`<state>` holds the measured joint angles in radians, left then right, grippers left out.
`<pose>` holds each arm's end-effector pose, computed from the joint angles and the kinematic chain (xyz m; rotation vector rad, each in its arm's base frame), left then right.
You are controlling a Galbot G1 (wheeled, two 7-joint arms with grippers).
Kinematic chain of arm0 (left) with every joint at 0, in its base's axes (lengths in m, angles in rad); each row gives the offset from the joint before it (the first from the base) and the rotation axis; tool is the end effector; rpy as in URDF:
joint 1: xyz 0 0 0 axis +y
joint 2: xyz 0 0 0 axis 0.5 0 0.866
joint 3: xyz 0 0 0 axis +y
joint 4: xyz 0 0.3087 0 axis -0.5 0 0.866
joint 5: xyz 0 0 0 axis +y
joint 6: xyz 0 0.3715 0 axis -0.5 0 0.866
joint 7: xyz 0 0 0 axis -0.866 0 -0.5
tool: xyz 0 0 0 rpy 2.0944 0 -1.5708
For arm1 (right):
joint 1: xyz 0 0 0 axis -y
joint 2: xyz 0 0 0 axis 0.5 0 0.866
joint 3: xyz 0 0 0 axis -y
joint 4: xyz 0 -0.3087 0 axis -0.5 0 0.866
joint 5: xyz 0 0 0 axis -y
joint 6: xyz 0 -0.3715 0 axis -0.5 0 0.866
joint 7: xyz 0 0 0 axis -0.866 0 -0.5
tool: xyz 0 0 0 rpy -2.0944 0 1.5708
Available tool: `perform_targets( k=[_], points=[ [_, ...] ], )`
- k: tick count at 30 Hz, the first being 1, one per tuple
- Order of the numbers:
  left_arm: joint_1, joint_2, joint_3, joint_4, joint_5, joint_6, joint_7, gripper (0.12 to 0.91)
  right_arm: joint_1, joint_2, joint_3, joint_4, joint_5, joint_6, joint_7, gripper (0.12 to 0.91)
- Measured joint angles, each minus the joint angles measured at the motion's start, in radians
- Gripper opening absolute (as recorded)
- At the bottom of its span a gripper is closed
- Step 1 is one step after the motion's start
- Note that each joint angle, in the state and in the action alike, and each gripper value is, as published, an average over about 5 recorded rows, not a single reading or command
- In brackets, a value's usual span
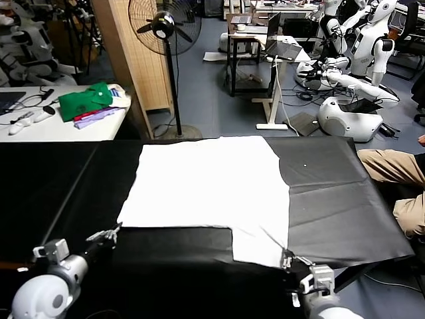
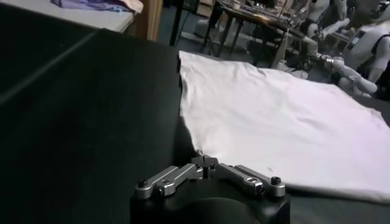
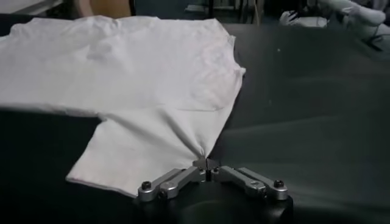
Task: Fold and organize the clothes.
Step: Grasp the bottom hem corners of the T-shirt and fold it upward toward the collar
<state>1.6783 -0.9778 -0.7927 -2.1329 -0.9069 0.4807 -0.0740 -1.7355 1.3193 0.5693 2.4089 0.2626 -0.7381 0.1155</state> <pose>0.2180 0.1312 -0.2152 -0.1326 -2.5993 0.2963 0.1735 -0.0191 -0.1798 0.0746 -2.5406 0.0622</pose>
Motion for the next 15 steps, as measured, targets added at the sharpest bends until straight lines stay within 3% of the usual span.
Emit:
perform_targets(
  k=[3, 6, 10, 15],
  points=[
    [0.04, -0.01, -0.016, -0.036, 0.008, -0.02, -0.002, 0.127, 0.033, -0.031, 0.016, -0.022, 0.032, 0.012, -0.015, 0.121],
    [0.036, -0.03, -0.013, -0.046, 0.038, -0.052, 0.009, 0.127, 0.107, -0.077, 0.016, -0.08, 0.067, 0.072, -0.035, 0.121],
    [-0.021, -0.067, 0.004, -0.031, 0.085, -0.078, 0.026, 0.127, 0.236, -0.141, -0.005, -0.192, 0.087, 0.171, -0.054, 0.121],
    [-0.116, -0.097, 0.033, 0.018, 0.12, -0.088, 0.023, 0.127, 0.382, -0.188, -0.052, -0.315, 0.068, 0.233, -0.059, 0.121]
  ],
)
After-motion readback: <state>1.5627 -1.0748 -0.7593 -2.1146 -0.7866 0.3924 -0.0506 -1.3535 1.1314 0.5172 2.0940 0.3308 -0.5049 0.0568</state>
